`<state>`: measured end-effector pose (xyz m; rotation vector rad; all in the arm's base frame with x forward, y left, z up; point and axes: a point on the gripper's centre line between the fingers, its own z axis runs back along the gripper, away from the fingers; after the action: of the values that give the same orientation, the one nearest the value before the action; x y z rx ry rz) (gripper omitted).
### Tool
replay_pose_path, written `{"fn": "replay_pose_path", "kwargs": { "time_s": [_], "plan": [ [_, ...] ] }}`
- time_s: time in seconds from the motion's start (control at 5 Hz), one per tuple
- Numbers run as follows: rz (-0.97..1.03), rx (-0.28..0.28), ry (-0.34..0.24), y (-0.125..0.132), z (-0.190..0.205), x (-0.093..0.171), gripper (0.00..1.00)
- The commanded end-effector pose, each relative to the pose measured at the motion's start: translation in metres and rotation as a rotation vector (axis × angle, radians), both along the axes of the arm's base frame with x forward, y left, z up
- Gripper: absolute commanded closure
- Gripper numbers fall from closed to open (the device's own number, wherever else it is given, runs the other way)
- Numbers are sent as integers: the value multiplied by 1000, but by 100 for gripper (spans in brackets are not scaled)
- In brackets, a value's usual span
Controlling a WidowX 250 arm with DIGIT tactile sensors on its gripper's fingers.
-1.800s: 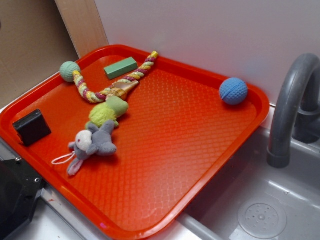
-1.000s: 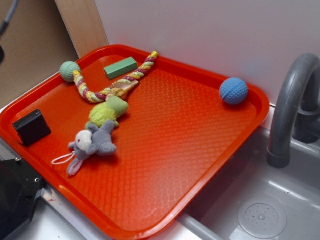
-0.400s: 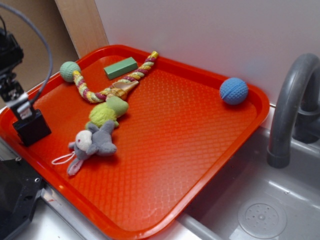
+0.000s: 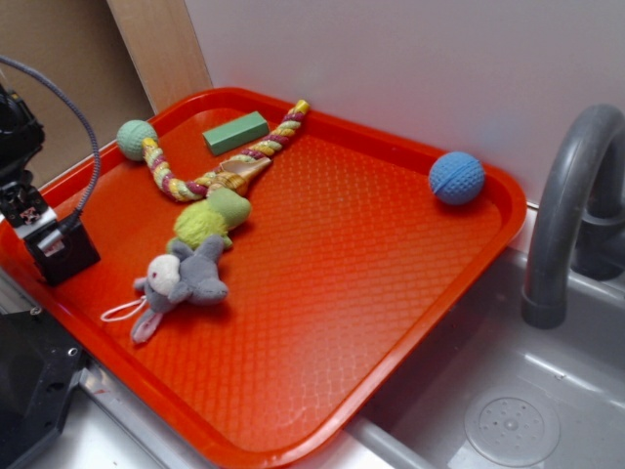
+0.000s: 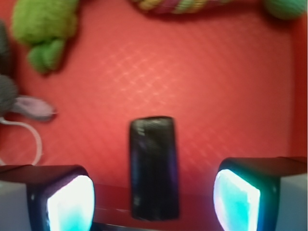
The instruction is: Grab the black box.
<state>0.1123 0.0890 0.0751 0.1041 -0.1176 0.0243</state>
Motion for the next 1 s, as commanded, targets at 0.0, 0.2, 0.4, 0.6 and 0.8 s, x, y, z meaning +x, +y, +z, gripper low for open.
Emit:
{"fn": "replay_pose_path", "kwargs": {
  "time_s": [0.0, 0.2, 0.4, 0.6, 0.8],
  "plan": [
    [-5, 8, -12, 1, 2, 3, 0],
    [-5, 8, -12, 1, 2, 3, 0],
    [2, 1, 38, 1, -25, 0, 0],
    [-1, -13, 86, -1, -63, -5, 0],
    [14, -1, 81, -4, -68, -6, 100]
  ]
}}
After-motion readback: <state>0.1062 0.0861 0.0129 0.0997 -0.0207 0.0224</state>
